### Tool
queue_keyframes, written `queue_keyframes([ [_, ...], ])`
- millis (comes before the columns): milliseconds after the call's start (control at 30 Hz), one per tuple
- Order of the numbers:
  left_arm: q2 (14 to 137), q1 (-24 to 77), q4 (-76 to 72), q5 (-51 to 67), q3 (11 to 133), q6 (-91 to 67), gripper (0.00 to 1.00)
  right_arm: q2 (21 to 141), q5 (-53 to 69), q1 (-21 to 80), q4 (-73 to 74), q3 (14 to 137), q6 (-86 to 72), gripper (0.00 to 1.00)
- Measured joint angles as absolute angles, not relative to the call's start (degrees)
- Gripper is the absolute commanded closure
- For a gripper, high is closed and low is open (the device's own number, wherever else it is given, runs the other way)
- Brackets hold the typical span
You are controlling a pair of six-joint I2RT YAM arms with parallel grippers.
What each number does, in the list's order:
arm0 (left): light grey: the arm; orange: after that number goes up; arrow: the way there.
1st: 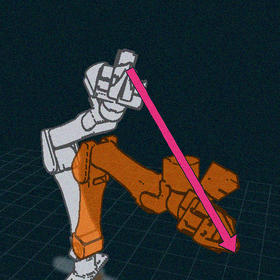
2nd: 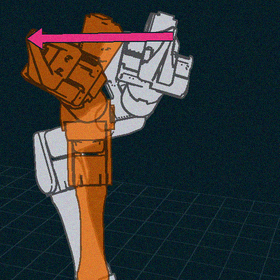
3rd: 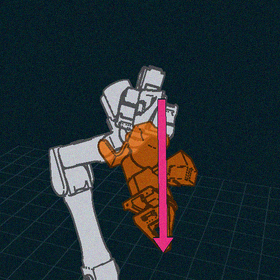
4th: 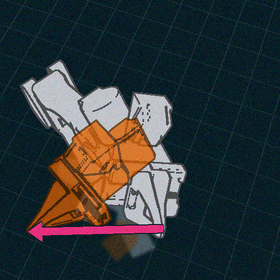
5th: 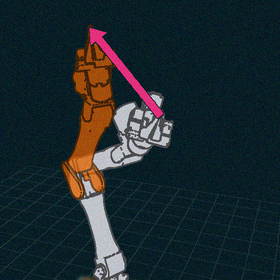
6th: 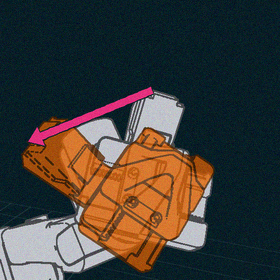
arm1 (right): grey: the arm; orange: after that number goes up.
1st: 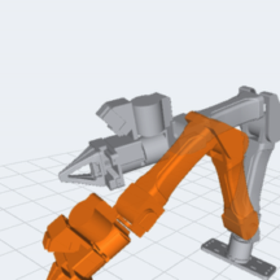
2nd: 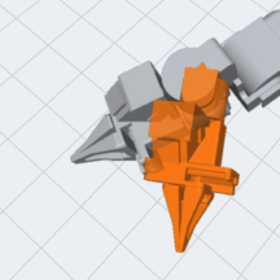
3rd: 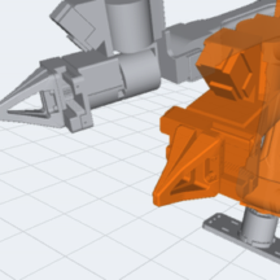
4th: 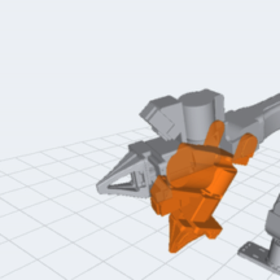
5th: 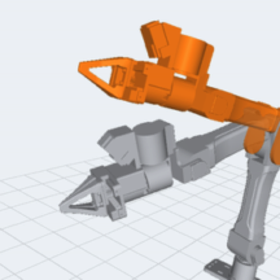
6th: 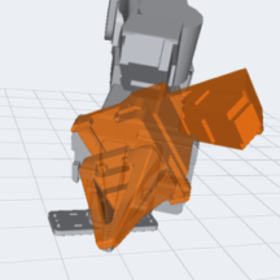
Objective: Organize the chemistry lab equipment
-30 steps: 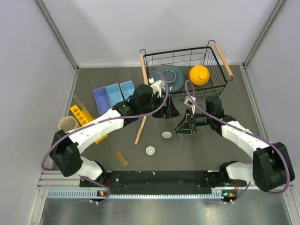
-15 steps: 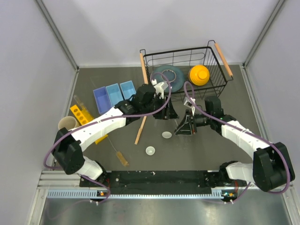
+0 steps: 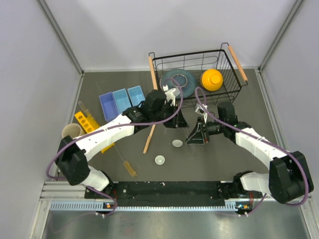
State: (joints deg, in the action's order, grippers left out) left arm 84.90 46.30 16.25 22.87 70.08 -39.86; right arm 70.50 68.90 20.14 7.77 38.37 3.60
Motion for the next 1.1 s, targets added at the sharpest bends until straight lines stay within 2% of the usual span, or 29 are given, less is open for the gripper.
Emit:
queue_keyframes([
  [333,84.9,46.5,16.0,23.2,69.3,-40.6,0.83,70.5,69.1,20.5,9.5,38.4,4.0,0.81],
  [600,84.4,46.6,15.5,23.3,68.4,-40.8,0.83,70.5,69.2,20.6,10.4,38.4,4.8,0.74],
  [833,83.6,46.8,15.2,23.2,67.6,-41.5,0.83,70.4,70.0,20.9,10.6,39.2,6.7,0.55],
  [933,83.0,47.0,15.2,23.2,66.9,-41.7,0.83,70.1,70.4,20.9,11.0,39.7,8.1,0.41],
  [1033,82.5,47.0,15.2,23.0,66.8,-41.7,0.83,69.9,70.8,20.9,12.3,40.0,10.1,0.32],
  [1100,81.9,47.0,15.3,22.7,66.8,-41.5,0.83,69.6,71.2,20.9,13.6,40.3,11.6,0.29],
])
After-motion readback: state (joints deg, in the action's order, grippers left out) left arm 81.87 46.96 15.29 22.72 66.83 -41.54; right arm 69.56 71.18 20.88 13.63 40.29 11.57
